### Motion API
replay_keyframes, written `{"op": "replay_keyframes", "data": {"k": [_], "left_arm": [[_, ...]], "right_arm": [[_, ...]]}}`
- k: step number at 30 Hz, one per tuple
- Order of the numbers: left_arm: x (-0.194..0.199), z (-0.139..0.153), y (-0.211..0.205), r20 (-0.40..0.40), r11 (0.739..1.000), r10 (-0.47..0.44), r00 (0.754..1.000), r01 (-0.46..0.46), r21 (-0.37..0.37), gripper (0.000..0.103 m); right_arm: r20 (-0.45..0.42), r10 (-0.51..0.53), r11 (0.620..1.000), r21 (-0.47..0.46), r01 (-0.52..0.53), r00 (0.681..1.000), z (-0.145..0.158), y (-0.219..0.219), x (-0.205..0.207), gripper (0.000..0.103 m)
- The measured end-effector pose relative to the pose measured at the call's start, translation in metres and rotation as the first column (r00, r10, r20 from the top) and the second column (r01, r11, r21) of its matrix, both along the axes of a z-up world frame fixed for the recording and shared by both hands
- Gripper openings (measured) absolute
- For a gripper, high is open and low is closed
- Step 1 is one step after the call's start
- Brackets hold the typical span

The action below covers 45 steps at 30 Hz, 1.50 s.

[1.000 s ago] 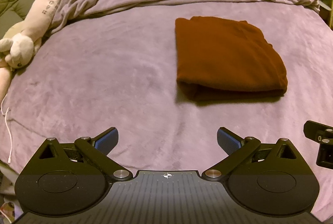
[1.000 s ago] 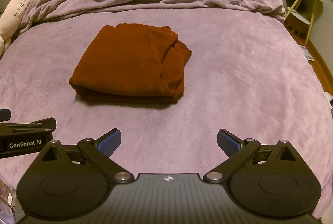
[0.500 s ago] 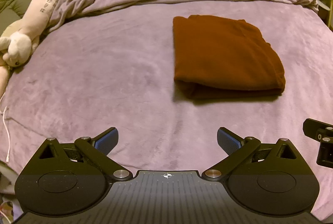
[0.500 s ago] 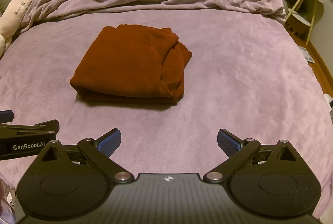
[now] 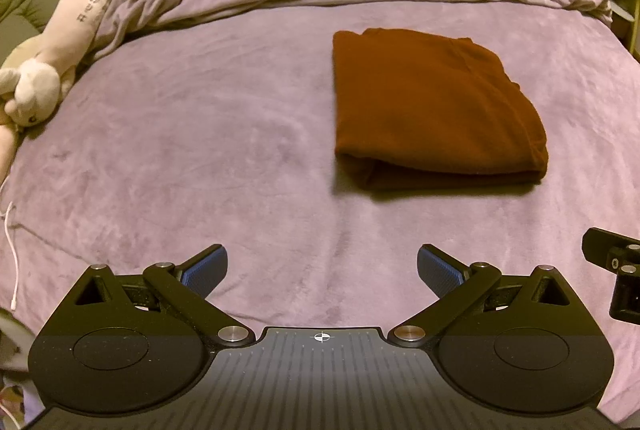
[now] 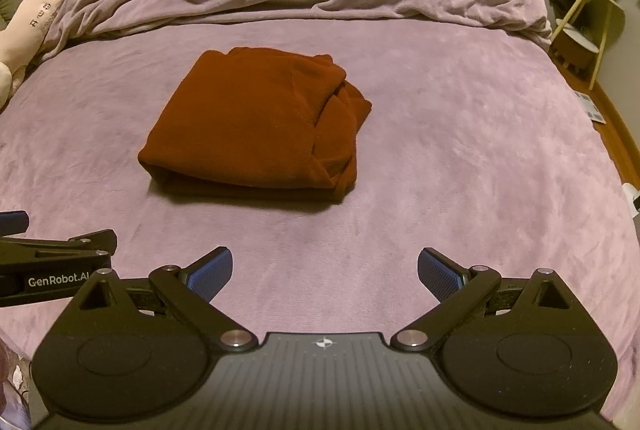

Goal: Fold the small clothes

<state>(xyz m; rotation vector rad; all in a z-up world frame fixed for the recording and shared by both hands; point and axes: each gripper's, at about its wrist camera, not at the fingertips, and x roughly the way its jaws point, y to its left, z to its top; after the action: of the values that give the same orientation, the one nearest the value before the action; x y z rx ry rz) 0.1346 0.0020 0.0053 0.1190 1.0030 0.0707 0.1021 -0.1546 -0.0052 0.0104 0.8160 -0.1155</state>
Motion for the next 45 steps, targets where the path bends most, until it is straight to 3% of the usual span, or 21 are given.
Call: {"op": "replay_keyframes", "data": {"k": [45], "left_arm": [[0.0013, -0.0078, 0.0019, -0.019, 1.0, -0.007, 1.0, 0.007, -0.015, 0.103]], "right_arm": [[-0.005, 0.005, 1.0, 0.003, -0.005, 1.0, -0.0031, -0.0019, -0.0005, 0.099]]}}
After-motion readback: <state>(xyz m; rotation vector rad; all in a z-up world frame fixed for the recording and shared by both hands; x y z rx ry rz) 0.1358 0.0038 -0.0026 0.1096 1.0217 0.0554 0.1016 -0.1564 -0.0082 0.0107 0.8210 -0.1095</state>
